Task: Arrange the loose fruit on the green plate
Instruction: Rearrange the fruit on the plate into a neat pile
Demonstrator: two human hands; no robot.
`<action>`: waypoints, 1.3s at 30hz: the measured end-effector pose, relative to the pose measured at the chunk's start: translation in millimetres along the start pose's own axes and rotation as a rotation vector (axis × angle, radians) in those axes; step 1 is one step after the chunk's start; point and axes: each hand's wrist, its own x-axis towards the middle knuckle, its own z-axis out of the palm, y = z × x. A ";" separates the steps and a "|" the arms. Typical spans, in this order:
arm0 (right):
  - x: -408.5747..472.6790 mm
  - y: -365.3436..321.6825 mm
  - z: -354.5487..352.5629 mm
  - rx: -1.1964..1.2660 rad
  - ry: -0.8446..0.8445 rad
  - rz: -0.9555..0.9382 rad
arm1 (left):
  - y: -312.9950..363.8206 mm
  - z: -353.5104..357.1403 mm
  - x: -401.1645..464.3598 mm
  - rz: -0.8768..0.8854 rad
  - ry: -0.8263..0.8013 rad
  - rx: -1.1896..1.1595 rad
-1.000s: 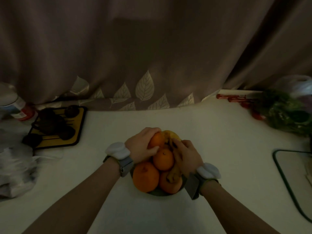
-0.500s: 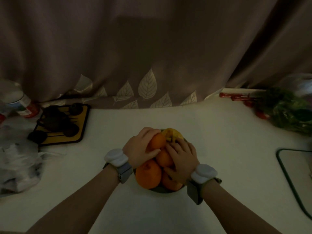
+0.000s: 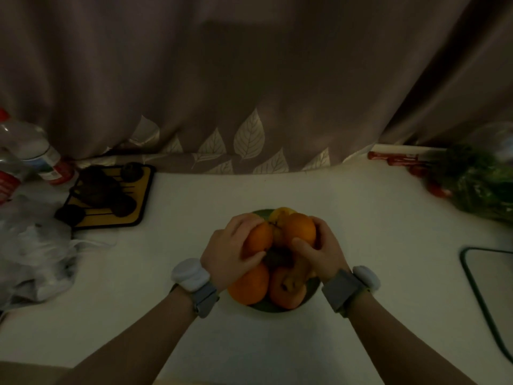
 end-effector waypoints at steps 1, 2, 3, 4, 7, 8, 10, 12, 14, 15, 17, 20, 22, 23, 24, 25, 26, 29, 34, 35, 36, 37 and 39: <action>-0.3 0.1 -1.0 0.055 -0.002 -0.004 | 2.8 4.0 -1.0 0.021 -0.039 0.065; -0.1 0.6 -1.6 0.093 -0.004 -0.003 | 3.8 9.1 -1.5 0.036 -0.079 0.138; 0.0 2.0 -2.8 0.108 -0.008 -0.003 | 5.4 14.1 -0.7 0.057 -0.102 0.209; 0.4 3.6 -3.5 0.114 -0.010 -0.007 | 7.2 18.8 0.9 0.076 -0.115 0.277; 1.3 3.1 -5.6 0.121 0.001 -0.015 | 17.8 30.6 10.0 0.016 -0.171 0.390; 1.9 3.4 -6.1 0.134 0.005 -0.011 | 19.4 36.2 12.1 -0.017 -0.231 0.388; 2.3 3.0 -6.5 0.147 0.001 -0.006 | 22.4 44.3 15.7 -0.047 -0.287 0.388; 2.2 3.1 -7.0 0.135 -0.016 -0.019 | 21.3 45.9 16.4 -0.054 -0.290 0.382; 1.6 2.7 -7.2 0.118 -0.032 -0.026 | 15.7 42.3 15.4 -0.056 -0.285 0.418; 1.1 3.4 -7.5 0.094 -0.035 -0.029 | 12.1 40.5 13.5 -0.030 -0.272 0.456; -1.3 4.5 -7.6 0.003 -0.028 -0.039 | 5.8 34.8 7.5 -0.007 -0.234 0.486; -4.9 1.9 -5.5 -0.247 -0.021 -0.155 | -13.4 26.5 -2.7 -0.069 -0.068 0.276; -4.5 -3.1 -0.9 -0.462 -0.104 -0.280 | -19.7 16.8 -5.8 -0.104 0.000 0.114; -3.4 -6.7 1.5 -0.571 -0.153 -0.332 | -20.6 13.1 -6.1 -0.138 -0.003 0.027; -2.3 -9.3 4.9 -0.673 -0.187 -0.385 | -19.8 9.1 -7.5 -0.159 -0.020 -0.043; -0.8 -10.6 9.4 -0.754 -0.201 -0.440 | -17.8 6.3 -9.8 -0.156 -0.029 -0.089; 1.3 -10.6 14.2 -0.808 -0.211 -0.473 | -16.0 6.2 -12.2 -0.146 -0.034 -0.121; 5.5 -14.6 25.3 -0.872 -0.245 -0.454 | -10.7 10.3 -16.7 -0.099 -0.030 -0.172; 14.0 -27.7 34.0 -0.744 -0.336 -0.363 | -10.6 11.1 -14.3 -0.055 0.006 -0.189; 15.2 -27.4 35.9 -0.718 -0.352 -0.348 | -13.1 10.8 -13.6 -0.051 -0.008 -0.173; 15.6 -25.9 37.9 -0.703 -0.365 -0.335 | -15.5 10.3 -13.3 -0.051 -0.032 -0.166; 15.6 -23.7 39.8 -0.708 -0.378 -0.326 | -16.6 9.6 -13.3 -0.058 -0.060 -0.170; 15.1 -15.5 41.5 -0.747 -0.397 -0.324 | -17.1 9.2 -14.1 -0.075 -0.108 -0.183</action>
